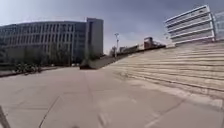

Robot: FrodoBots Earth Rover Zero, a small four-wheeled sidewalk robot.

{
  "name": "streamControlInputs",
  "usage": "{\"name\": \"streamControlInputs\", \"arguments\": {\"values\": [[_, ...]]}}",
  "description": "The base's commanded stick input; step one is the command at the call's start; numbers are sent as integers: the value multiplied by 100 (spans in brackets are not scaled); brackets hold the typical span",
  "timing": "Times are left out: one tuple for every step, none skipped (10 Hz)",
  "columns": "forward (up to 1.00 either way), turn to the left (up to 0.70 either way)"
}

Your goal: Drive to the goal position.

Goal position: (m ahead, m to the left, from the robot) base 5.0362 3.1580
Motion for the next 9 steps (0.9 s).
{"name": "streamControlInputs", "arguments": {"values": [[100,40],[100,40],[100,40],[100,40],[100,40],[100,40],[100,30],[100,5],[100,0]]}}
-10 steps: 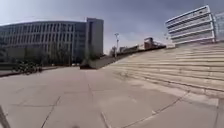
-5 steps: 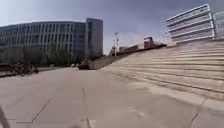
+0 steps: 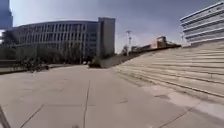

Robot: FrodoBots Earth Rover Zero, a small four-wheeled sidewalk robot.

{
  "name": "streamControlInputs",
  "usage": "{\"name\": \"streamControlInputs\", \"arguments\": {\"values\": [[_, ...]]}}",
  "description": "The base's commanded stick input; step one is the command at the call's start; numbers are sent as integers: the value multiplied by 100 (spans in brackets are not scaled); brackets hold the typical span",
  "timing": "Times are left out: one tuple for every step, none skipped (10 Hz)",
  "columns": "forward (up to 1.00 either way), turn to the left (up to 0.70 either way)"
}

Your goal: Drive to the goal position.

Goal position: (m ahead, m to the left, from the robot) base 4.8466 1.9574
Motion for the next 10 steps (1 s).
{"name": "streamControlInputs", "arguments": {"values": [[100,0],[100,0],[100,0],[100,0],[100,0],[100,0],[100,0],[100,0],[100,0],[100,0]]}}
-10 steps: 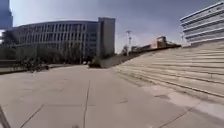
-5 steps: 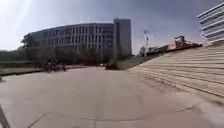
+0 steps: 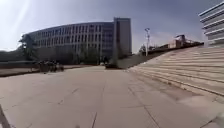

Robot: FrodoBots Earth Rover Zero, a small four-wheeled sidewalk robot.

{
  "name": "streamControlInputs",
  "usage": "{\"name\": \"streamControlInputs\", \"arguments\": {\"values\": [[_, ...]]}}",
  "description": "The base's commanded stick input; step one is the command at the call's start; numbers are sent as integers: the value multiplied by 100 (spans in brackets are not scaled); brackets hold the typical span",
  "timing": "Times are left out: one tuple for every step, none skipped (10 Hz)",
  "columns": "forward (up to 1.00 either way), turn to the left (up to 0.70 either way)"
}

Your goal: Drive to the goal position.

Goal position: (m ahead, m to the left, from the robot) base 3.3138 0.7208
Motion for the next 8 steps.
{"name": "streamControlInputs", "arguments": {"values": [[100,18],[100,31],[100,40],[100,40],[100,40],[100,40],[100,40],[100,30]]}}
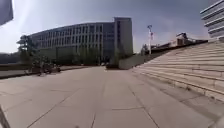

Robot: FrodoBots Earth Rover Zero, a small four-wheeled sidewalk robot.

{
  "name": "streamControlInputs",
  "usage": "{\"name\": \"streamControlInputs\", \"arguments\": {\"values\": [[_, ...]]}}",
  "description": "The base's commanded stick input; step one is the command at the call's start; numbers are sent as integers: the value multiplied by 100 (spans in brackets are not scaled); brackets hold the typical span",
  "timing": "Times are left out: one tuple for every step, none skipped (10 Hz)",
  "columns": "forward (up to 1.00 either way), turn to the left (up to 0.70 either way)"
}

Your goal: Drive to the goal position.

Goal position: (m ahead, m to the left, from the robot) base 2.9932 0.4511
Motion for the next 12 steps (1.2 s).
{"name": "streamControlInputs", "arguments": {"values": [[100,6],[100,0],[100,0],[100,0],[100,0],[100,0],[100,0],[100,0],[100,0],[100,-17],[100,-39],[100,0]]}}
